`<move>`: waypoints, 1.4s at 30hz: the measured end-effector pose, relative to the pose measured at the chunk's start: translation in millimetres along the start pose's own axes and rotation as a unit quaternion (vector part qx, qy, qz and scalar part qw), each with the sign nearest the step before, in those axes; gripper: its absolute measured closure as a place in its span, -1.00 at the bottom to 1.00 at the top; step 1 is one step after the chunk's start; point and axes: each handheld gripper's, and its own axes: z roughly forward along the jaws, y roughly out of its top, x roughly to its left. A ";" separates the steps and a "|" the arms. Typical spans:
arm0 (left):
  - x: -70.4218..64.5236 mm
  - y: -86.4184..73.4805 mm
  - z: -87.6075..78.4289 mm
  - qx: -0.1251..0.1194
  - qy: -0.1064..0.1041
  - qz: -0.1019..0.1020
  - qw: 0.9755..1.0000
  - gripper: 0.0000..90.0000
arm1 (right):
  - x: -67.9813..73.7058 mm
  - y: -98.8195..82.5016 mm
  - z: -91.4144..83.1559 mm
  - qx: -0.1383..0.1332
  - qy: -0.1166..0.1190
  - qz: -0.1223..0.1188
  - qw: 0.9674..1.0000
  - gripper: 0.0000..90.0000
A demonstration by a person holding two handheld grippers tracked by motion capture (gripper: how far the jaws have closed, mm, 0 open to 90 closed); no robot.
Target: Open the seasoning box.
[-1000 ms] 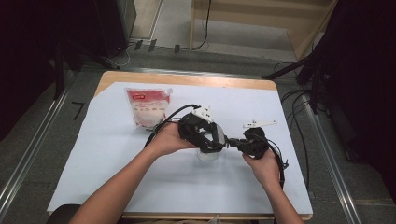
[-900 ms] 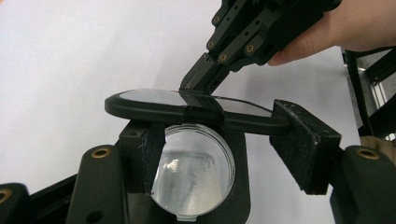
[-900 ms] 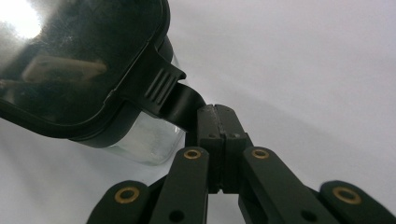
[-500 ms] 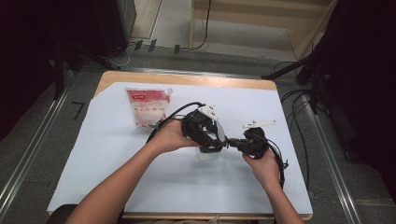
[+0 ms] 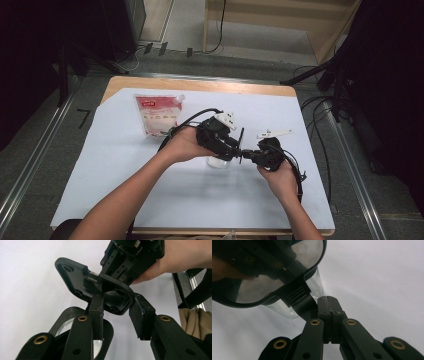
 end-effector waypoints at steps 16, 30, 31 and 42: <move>-6.0 1.9 3.6 0.004 -0.005 -0.003 1.000 0.51 | 15.1 -9.0 -14.3 -0.013 0.012 -0.003 1.000 1.00; -9.3 0.4 5.3 -0.001 -0.008 -0.011 1.000 0.50 | 16.8 -8.0 -14.5 -0.022 0.015 -0.005 1.000 1.00; -8.8 -0.1 4.1 -0.002 -0.005 -0.012 1.000 0.50 | 17.1 -7.6 -14.5 -0.022 0.014 -0.007 1.000 1.00; -3.9 -5.5 -13.6 -0.014 -0.013 -0.021 1.000 0.31 | 18.9 -8.6 -18.9 -0.026 0.017 -0.006 1.000 1.00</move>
